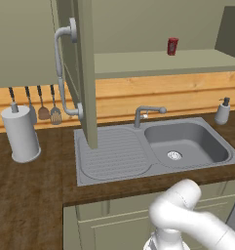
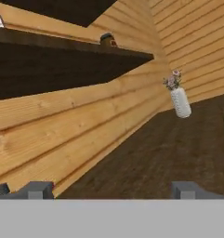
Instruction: Pick the jam and place it on the digital scale for weighing, and close the cabinet.
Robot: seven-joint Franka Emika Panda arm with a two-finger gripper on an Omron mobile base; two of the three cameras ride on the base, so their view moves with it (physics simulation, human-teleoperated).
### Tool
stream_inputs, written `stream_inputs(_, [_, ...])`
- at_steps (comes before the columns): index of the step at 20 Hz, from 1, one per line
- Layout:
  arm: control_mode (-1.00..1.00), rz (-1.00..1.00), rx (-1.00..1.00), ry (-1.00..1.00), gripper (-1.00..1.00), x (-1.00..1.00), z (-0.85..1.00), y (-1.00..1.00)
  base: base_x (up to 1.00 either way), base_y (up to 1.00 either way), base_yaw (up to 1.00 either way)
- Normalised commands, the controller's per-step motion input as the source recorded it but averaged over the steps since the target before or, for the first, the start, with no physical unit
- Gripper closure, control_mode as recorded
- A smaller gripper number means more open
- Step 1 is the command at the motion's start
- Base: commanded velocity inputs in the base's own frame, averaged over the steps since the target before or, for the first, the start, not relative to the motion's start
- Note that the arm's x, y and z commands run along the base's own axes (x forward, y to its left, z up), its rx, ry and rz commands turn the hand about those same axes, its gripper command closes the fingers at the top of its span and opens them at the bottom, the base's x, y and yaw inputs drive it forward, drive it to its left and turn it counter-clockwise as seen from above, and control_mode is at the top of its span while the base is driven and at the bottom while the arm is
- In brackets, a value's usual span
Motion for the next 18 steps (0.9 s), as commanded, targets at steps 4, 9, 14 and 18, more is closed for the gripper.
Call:
stream_inputs(4, [-1.0,0.11,-0.33,-0.45,-1.0,-0.84,0.71,-0.01,0.0,0.0,0.0])
stream_inputs(9, [-1.0,0.19,-0.28,-0.09,-1.0,-0.42,0.73,-0.1,0.0,0.0,0.0])
stream_inputs(14, [-1.0,0.45,0.17,0.07,-1.0,0.01,0.43,-0.06,0.0,0.0,0.0])
stream_inputs(18, [-1.0,0.41,0.31,-0.17,-1.0,0.0,0.14,-0.45,0.0,0.0,0.0])
